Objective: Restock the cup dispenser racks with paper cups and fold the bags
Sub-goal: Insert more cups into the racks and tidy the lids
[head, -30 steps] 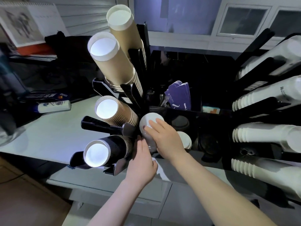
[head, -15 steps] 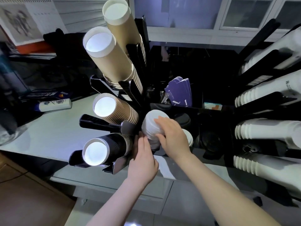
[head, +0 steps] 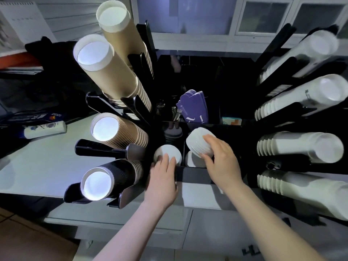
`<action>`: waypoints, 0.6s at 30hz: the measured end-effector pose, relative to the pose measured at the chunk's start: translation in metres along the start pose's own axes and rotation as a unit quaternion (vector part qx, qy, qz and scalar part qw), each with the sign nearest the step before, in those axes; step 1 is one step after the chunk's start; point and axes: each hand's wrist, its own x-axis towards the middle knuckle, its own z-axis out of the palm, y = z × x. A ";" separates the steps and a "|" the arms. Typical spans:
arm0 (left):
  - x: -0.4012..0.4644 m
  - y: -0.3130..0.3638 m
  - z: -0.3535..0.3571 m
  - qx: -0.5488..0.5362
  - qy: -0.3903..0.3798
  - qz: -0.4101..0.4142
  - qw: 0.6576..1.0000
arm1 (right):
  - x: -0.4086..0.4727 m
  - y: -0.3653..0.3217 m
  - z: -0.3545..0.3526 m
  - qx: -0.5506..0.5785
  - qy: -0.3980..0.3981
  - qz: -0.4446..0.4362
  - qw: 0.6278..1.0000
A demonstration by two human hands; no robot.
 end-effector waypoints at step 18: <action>0.007 0.003 -0.012 -0.006 -0.025 -0.054 0.998 | -0.008 0.003 0.020 -0.198 -0.233 -0.017 0.952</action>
